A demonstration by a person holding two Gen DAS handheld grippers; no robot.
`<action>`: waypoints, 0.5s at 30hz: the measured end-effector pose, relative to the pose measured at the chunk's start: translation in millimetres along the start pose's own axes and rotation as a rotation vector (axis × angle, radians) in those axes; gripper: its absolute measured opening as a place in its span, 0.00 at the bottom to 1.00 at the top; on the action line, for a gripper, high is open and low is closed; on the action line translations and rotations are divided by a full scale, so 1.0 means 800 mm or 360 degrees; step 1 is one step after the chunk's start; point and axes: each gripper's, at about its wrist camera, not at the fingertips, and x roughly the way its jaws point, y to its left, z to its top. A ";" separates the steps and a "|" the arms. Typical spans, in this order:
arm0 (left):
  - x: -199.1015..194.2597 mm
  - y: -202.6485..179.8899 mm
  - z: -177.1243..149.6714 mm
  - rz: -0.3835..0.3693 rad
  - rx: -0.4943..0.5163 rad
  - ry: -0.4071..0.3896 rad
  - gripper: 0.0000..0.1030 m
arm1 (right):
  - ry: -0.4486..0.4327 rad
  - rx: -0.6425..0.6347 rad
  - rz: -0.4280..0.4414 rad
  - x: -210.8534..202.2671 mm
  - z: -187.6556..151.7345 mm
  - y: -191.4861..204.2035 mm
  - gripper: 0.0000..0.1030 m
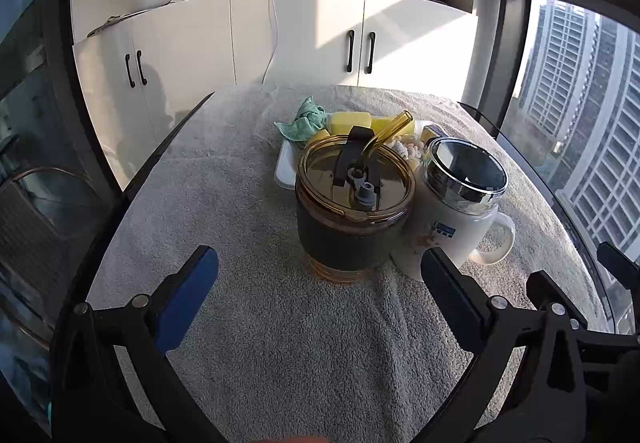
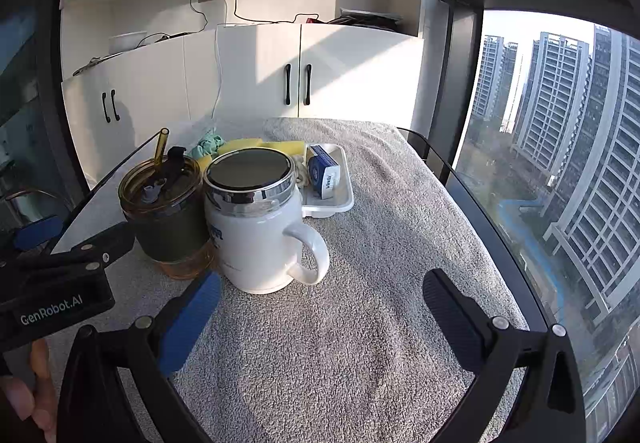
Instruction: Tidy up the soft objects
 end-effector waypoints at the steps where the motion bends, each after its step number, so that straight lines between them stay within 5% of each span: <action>1: 0.000 0.000 0.000 0.0000 0.0000 0.0000 1.00 | -0.0002 0.0000 0.0000 -0.001 0.000 0.000 1.00; 15: 0.000 0.000 -0.001 -0.0006 0.0003 0.0003 1.00 | -0.0001 0.0002 0.0001 -0.002 0.000 0.001 1.00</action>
